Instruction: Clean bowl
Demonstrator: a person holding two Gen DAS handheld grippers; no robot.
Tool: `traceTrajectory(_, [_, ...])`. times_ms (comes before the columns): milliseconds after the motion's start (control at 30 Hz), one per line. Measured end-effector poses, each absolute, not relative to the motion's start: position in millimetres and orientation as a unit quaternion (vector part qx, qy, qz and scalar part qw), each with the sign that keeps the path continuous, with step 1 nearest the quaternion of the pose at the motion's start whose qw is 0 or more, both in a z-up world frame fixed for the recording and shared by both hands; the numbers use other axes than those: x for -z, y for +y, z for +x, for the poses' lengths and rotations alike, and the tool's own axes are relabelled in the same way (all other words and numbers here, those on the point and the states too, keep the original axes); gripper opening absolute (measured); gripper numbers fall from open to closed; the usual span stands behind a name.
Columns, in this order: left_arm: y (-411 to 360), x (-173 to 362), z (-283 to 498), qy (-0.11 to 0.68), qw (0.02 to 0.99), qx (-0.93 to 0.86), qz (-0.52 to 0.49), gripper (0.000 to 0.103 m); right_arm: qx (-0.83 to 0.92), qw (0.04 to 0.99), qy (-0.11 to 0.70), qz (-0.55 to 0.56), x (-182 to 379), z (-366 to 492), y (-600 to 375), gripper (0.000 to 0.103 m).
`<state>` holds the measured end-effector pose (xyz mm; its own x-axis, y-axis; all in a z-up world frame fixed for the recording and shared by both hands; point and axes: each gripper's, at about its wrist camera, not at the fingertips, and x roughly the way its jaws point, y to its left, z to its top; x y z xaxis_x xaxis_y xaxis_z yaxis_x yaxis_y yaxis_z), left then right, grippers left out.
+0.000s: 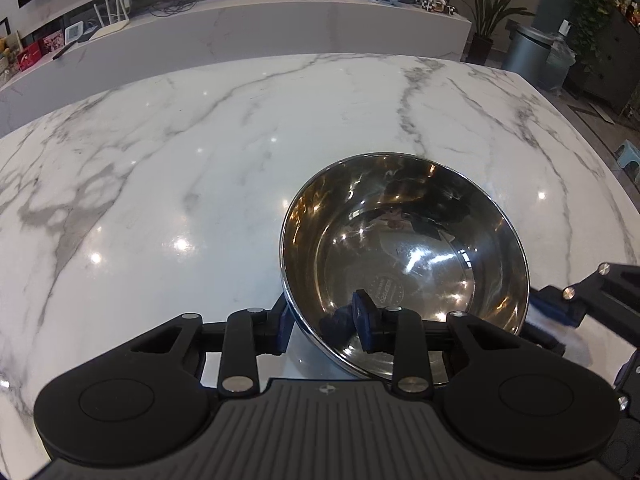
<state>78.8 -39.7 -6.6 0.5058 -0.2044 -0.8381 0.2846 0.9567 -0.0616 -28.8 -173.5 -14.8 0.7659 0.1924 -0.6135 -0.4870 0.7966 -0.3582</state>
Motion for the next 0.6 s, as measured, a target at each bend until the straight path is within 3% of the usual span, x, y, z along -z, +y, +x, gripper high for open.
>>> traceTrajectory(167, [-36,6,78,0.476,0.868,0.136,0.032,0.03,-0.186,0.904,0.295,-0.247,15,-26,-173,0.011])
traceTrajectory(300, [-31,6,77,0.49,0.862,0.131,-0.001,0.047,-0.185,0.906,0.297,-0.238,15,-24,-174,0.011])
traceTrajectory(600, [-30,9,76,0.507,0.853,0.125,-0.018,0.048,-0.206,0.902,0.298,-0.236,13,-27,-169,0.011])
